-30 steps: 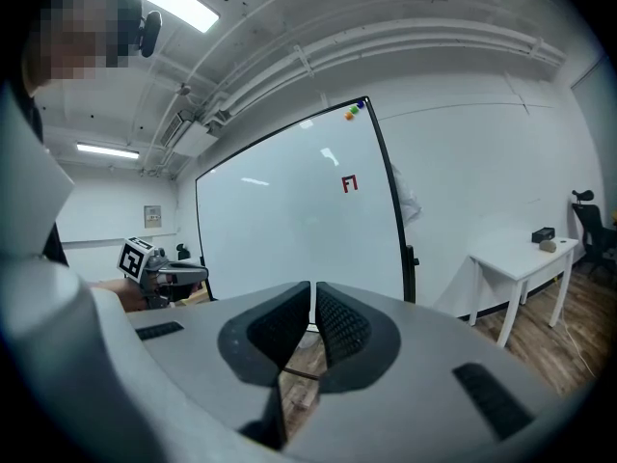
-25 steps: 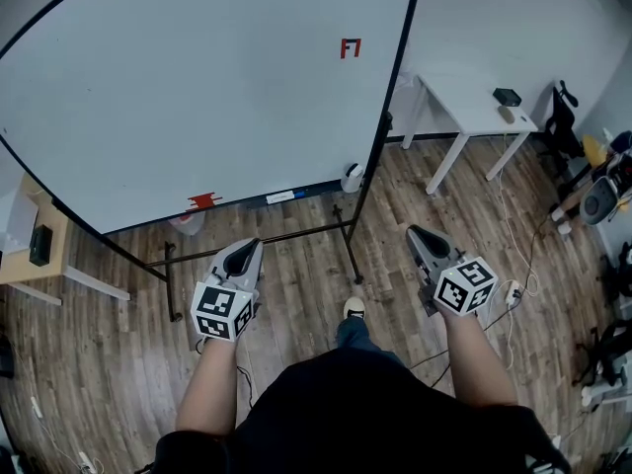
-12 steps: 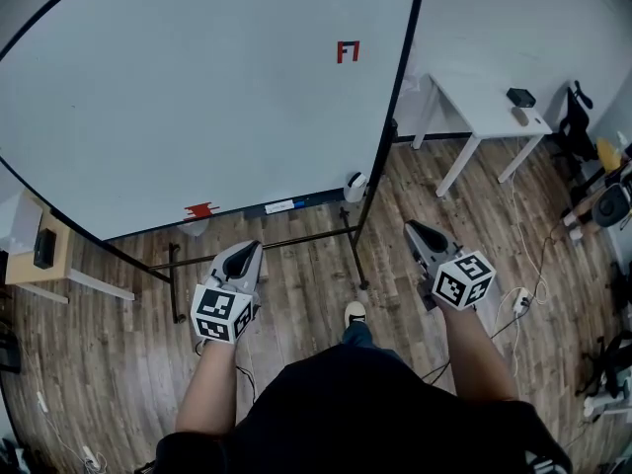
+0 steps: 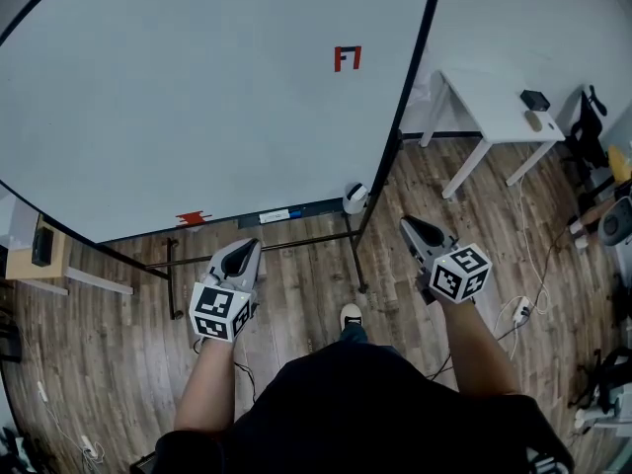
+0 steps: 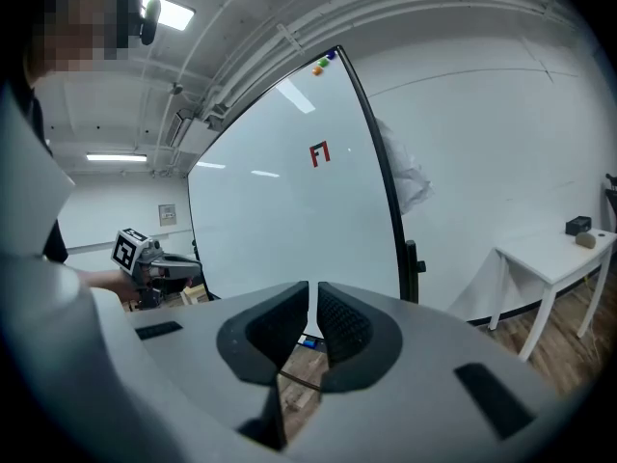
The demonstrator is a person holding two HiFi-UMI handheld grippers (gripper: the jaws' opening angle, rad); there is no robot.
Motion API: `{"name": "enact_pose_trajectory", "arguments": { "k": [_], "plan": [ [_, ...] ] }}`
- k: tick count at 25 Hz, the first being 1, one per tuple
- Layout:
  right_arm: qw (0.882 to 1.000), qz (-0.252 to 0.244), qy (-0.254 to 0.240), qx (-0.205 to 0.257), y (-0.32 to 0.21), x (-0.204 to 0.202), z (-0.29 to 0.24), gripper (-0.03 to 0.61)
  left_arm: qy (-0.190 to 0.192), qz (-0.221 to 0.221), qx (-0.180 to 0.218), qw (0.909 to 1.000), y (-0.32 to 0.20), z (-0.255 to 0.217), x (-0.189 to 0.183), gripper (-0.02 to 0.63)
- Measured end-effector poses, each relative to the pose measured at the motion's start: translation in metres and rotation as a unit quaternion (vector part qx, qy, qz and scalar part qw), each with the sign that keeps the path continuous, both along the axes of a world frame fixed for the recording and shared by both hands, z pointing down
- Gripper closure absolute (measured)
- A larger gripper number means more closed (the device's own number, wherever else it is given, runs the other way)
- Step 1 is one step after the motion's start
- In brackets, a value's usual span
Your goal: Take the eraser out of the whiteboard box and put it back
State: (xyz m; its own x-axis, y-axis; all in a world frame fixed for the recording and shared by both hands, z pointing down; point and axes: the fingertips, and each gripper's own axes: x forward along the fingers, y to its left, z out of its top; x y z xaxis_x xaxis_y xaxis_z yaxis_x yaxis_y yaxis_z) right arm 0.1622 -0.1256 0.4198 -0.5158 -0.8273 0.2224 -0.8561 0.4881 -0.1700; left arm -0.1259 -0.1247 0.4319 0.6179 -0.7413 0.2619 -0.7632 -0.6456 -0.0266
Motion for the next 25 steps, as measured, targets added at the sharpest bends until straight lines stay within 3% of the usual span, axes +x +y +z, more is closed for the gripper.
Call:
{"name": "enact_pose_trajectory", "arguments": {
  "k": [10,16,21,25],
  "plan": [
    [0.999,-0.034,0.021,-0.032,-0.067,0.009,0.03,0.552,-0.002,-0.019,-0.019,0.9996,-0.05,0.014,0.017,0.604],
    [0.993,-0.078,0.071,-0.052,-0.1,0.005,0.054,0.538,-0.003,-0.027,-0.03,0.9992,-0.072,0.023,0.026,0.604],
    [0.979,-0.129,0.142,-0.063,-0.127,0.0,0.081,0.511,-0.005,-0.034,-0.04,0.9986,-0.087,0.032,0.032,0.604],
    [0.96,-0.175,0.207,-0.071,-0.143,-0.006,0.106,0.492,-0.005,-0.042,-0.049,0.9979,-0.095,0.039,0.031,0.604]
  ]
}}
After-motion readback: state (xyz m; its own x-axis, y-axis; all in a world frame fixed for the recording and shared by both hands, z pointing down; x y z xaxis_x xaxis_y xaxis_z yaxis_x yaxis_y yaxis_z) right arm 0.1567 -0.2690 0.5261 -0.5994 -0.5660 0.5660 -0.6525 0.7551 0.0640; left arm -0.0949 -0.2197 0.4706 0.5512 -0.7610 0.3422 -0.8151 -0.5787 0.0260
